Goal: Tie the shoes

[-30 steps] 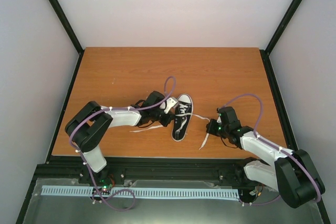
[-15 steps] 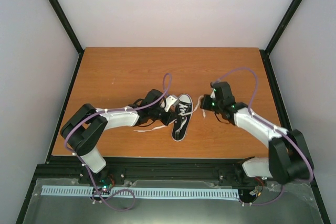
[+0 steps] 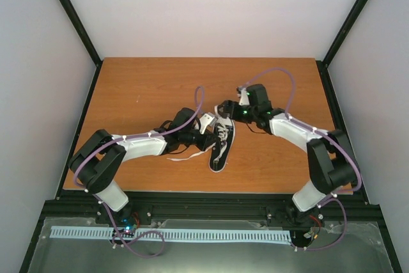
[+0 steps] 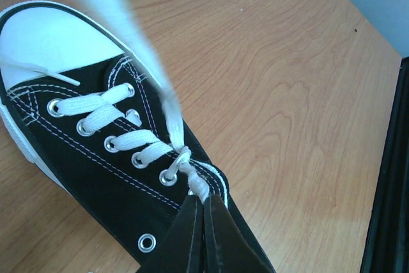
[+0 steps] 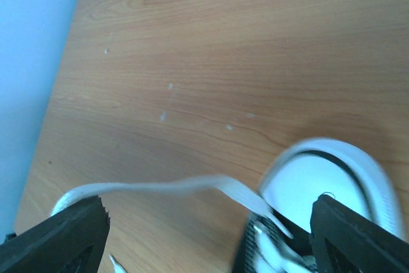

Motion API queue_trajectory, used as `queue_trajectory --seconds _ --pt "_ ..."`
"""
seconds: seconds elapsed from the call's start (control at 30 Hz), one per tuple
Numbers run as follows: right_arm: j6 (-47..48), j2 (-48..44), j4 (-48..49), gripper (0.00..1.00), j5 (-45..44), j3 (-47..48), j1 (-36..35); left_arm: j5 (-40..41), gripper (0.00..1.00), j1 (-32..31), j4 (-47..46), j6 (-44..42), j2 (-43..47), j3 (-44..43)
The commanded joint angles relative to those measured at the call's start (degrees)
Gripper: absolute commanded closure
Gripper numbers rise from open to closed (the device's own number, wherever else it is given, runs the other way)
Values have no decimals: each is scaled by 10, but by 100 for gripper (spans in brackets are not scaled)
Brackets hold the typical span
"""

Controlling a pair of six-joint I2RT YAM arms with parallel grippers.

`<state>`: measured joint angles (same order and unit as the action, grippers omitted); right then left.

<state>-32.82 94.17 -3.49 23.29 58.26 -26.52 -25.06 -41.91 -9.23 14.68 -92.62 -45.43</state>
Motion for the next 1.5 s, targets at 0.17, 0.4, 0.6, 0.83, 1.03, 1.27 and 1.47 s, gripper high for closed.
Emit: queue_trajectory --seconds 0.17,0.4,0.6,0.83,1.03,1.27,1.47 --pt "35 -148 55 6 17 -180 54 -26 99 -3 -10 35 -6 -23" --pt "68 -130 71 10 60 -187 55 -34 99 -3 -8 40 -9 -21" --pt "128 -42 -35 12 -2 -63 -10 -31 99 -4 -22 47 -7 -6" --pt "114 -48 -93 8 -116 -37 3 -28 99 -3 -33 57 -4 4" --pt "136 -71 -116 2 -156 -41 98 -33 99 -3 -34 44 4 15" --pt "147 -61 -144 2 -226 -1 124 -32 99 -4 -33 41 6 18" --pt "112 -66 -148 2 -190 -8 208 -26 99 -4 -35 35 6 22"
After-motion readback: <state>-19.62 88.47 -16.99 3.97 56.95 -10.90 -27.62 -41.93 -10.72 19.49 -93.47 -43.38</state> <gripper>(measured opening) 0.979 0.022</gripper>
